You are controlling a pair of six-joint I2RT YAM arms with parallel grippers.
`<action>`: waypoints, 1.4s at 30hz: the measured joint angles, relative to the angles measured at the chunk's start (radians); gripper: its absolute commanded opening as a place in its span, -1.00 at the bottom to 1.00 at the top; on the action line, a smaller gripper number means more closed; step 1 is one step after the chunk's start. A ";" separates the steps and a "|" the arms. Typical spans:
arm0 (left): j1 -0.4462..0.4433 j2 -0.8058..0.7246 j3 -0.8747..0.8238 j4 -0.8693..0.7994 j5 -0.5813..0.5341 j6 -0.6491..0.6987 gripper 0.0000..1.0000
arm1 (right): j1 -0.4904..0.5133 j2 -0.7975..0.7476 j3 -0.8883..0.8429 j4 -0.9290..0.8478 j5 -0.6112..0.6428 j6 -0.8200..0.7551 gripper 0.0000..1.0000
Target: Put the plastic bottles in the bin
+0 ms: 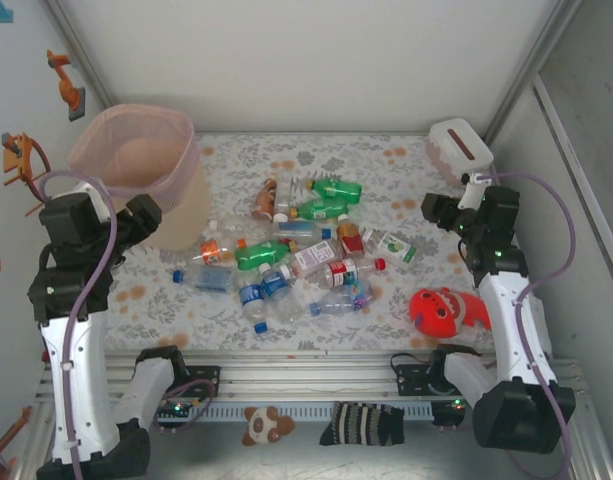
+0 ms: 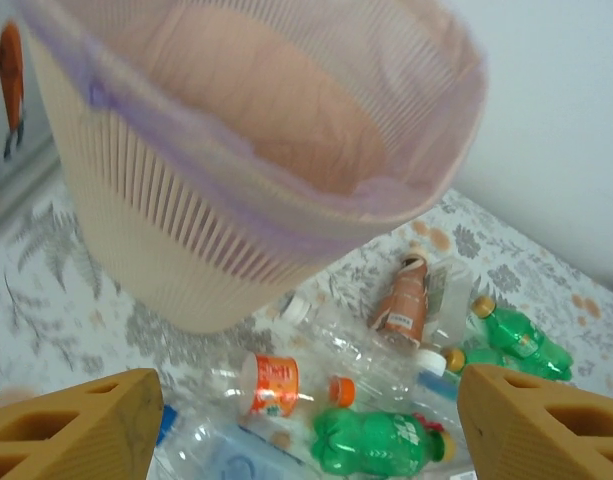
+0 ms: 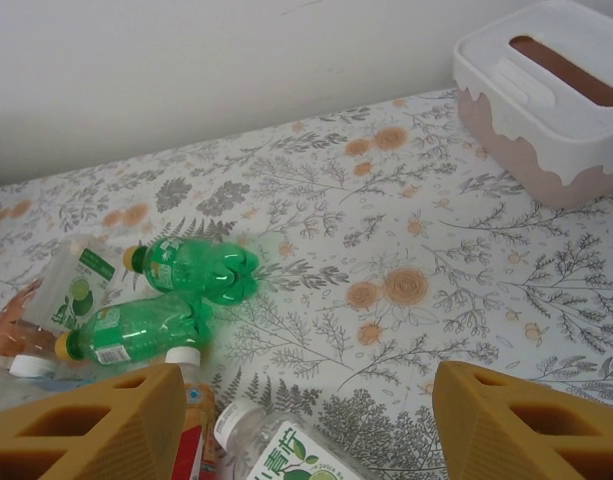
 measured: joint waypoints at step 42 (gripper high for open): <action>0.375 0.416 -0.752 0.627 0.459 -0.455 0.21 | 0.000 -0.072 0.081 -0.079 -0.026 0.039 0.32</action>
